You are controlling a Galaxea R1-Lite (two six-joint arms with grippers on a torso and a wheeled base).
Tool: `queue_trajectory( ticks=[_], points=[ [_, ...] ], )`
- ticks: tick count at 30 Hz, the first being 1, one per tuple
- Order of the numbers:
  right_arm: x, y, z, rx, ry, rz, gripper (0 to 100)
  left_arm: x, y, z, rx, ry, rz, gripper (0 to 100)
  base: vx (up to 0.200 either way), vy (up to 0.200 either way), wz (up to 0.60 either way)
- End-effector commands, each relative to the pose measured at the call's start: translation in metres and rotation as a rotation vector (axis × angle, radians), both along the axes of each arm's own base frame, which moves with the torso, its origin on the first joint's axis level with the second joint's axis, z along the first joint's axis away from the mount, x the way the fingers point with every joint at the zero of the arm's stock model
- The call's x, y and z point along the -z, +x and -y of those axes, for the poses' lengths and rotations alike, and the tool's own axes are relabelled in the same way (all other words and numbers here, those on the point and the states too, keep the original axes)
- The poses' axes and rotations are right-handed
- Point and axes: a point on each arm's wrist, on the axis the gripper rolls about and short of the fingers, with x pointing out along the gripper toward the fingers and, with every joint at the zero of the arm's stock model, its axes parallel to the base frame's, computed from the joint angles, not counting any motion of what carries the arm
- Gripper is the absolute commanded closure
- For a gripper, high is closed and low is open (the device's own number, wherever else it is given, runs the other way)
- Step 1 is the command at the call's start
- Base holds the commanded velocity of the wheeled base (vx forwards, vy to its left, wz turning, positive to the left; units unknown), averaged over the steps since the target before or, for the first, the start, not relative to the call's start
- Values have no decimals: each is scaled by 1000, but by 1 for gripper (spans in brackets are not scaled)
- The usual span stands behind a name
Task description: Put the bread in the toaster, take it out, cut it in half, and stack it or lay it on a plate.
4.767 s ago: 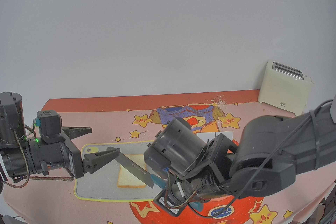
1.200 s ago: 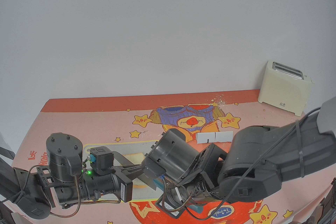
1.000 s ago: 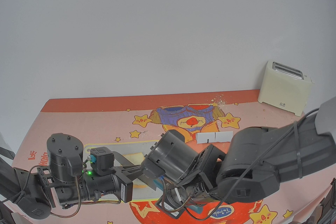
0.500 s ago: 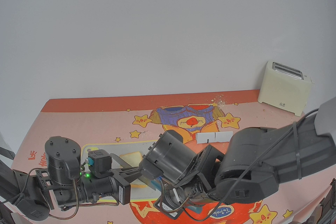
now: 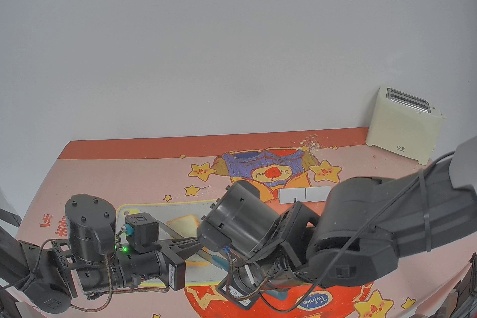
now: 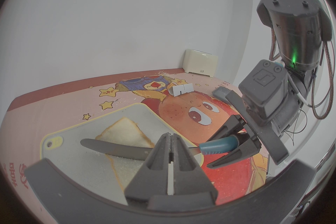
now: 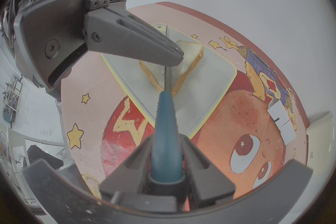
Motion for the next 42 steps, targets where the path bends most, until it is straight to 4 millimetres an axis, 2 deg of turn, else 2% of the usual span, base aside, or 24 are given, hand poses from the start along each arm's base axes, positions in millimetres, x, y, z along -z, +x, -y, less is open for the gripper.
queue_trajectory(
  ticks=[1,10,22,28,42],
  points=[
    [-3,0,1,3,9,4,100,1,2,1,-1,5,-7,100,0,0,0],
    [0,2,2,10,4,2,100,-20,9,5,-29,-141,117,100,0,0,0],
    [4,5,2,15,-1,-17,100,-16,3,0,-33,-132,103,100,0,0,0],
    [5,9,4,20,10,-34,100,-17,10,-8,-76,-134,109,100,0,0,0],
    [4,20,9,24,48,-89,100,-19,11,-7,-76,-167,149,100,0,0,0]
  ],
)
